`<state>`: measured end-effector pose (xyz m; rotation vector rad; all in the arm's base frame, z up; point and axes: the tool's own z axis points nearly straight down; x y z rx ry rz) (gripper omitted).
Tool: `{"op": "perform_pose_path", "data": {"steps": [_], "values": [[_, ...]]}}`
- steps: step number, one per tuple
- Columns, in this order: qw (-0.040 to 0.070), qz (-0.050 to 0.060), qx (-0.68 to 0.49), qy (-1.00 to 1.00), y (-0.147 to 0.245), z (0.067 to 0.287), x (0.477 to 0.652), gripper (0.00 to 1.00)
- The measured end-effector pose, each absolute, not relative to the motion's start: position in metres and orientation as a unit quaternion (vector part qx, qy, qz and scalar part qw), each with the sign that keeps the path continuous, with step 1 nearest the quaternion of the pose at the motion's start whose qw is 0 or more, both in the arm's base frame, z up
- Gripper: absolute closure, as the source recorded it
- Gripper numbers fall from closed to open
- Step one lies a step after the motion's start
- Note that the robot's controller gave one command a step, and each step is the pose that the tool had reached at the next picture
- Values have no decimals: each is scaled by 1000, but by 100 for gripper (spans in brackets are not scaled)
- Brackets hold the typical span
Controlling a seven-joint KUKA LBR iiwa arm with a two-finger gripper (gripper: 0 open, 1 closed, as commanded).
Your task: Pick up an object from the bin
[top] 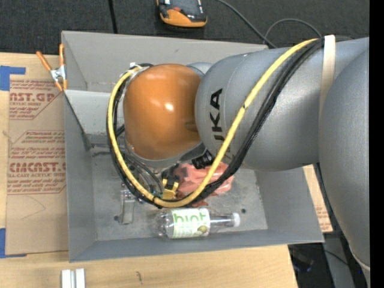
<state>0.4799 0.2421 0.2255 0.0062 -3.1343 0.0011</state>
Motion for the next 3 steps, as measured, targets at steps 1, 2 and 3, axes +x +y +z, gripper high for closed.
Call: {"op": "perform_pose_path", "data": {"steps": [1,2,3], "values": [[0,-1,0,-1000,241,230,482,0],[-2,-1,54,-999,212,162,512,0],[-3,0,113,-994,181,89,547,0]]}}
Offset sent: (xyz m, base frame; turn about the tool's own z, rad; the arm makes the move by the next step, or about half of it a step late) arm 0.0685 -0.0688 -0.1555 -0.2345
